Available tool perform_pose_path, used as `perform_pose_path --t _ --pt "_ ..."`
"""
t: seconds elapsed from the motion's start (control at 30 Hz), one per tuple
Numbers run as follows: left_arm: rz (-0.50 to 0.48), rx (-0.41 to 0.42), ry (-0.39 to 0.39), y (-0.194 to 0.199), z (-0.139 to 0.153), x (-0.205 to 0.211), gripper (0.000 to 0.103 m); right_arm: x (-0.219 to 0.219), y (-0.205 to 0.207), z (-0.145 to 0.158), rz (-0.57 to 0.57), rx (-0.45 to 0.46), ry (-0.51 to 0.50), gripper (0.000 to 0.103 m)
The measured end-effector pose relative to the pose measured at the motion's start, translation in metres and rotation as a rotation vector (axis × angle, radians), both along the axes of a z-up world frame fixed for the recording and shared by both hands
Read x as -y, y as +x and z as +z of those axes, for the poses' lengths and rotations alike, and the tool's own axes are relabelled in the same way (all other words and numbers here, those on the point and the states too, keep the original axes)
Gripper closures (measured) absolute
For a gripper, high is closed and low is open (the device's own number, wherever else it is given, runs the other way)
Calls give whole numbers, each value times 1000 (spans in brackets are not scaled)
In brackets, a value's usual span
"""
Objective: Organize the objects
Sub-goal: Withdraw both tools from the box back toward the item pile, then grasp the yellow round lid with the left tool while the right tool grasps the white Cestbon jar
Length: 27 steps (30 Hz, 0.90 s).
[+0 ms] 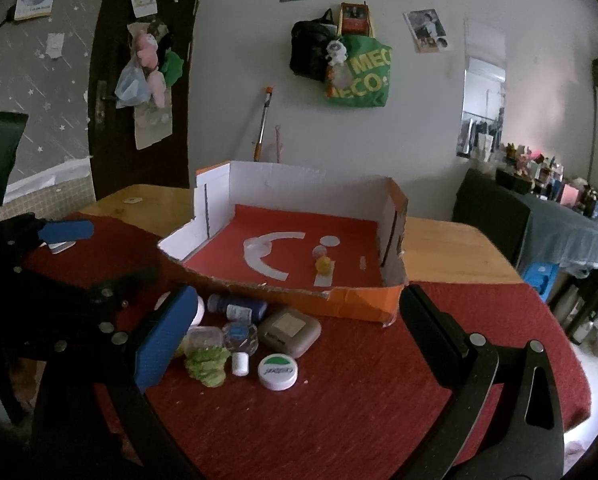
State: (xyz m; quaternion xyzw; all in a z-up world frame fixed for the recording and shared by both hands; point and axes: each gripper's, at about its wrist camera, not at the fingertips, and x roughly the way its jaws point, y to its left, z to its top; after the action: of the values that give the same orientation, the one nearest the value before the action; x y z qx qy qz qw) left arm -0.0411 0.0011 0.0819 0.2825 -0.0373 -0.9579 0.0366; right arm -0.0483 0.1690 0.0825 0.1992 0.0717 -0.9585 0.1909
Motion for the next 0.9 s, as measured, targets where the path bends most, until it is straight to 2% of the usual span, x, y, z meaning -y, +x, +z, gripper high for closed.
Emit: perform_pose_path --t 0.33,0.73,0.8,0.9 --pt "-22 58 27 3 -23 2 0 1 3 -21 1 60 20 2" --pt "-27 122 63 -4 -45 4 1 -8 -14 -41 0 187 2 32" --pt "-29 134 68 -7 -49 4 4 -8 -17 -46 4 213 4 38" --pt "-34 152 75 -10 -53 5 10 -7 -22 -54 10 246 11 42"
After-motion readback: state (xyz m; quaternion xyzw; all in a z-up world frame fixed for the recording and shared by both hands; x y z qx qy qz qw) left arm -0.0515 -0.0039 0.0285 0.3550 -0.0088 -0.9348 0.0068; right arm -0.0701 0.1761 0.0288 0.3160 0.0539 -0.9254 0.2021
